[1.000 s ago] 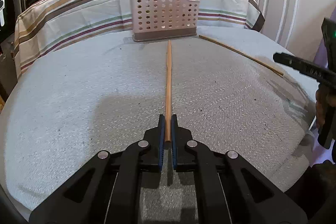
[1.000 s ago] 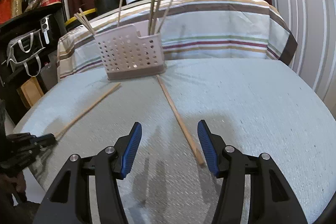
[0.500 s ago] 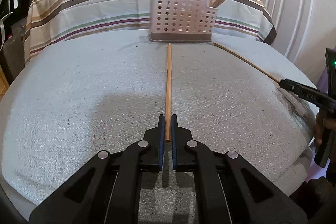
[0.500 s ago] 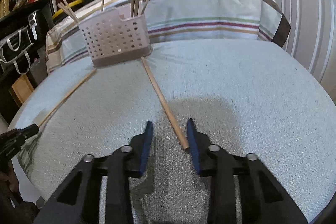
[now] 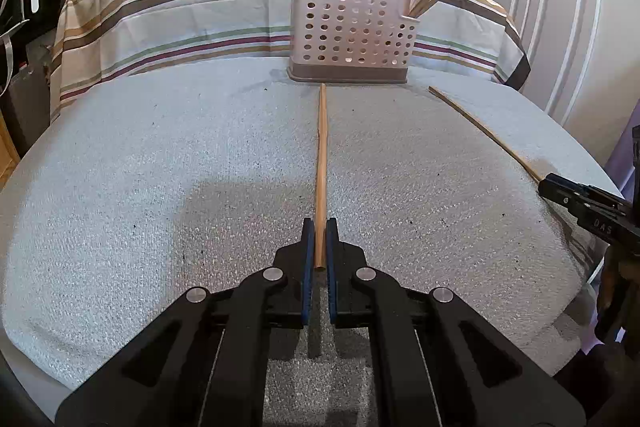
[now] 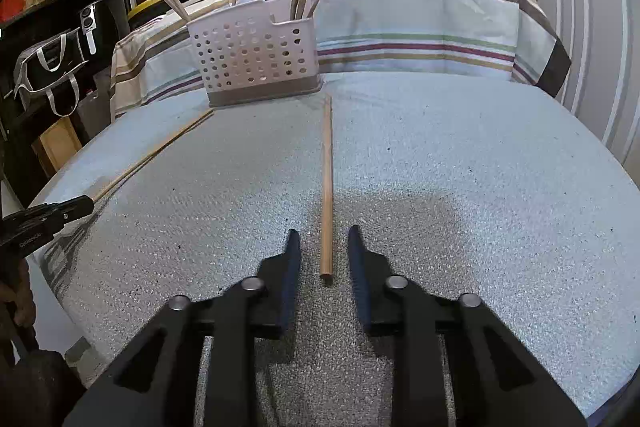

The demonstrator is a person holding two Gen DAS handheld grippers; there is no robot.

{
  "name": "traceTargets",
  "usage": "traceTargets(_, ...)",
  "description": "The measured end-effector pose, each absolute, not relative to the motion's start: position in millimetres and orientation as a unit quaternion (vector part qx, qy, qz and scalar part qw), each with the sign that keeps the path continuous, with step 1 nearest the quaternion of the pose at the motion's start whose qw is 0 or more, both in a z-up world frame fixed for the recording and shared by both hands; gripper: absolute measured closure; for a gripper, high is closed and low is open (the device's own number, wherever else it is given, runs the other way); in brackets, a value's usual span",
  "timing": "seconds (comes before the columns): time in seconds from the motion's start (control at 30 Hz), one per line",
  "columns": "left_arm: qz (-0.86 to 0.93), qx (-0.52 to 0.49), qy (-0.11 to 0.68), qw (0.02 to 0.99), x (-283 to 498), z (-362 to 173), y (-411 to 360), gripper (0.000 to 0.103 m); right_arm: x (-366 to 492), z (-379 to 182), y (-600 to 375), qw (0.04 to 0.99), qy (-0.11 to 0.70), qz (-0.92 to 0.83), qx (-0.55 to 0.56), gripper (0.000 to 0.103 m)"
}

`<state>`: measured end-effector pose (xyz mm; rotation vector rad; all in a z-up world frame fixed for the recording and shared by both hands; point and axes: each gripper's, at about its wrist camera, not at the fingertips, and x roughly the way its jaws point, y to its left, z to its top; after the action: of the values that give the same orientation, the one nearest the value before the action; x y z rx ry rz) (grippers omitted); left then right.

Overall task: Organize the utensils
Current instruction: 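Grasp the last chopstick with the right tool while the left tool holds its chopstick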

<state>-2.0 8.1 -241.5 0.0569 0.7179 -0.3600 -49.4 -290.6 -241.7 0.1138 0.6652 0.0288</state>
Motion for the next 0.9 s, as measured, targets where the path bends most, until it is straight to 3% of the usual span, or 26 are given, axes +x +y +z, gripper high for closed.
traceTargets(0.1, -0.173, 0.027, 0.346, 0.922, -2, -240, 10, 0.097, -50, -242, -288, 0.946, 0.321, 0.012, 0.051, 0.080)
traceTargets(0.13, -0.172, 0.027, 0.346, 0.922, -2, -240, 10, 0.097, -49, -242, -289, 0.946, 0.321, 0.011, 0.053, 0.090)
traceTargets(0.2, -0.169, 0.025, 0.345, 0.923, -2, -239, 11, 0.097, -49, -242, -290, 0.945, 0.321, 0.018, 0.061, 0.095)
traceTargets(0.9, -0.159, 0.014, 0.272, 0.949, -17, -188, 17, 0.097, -70, -171, -287, 0.972, 0.227, 0.009, 0.052, 0.096)
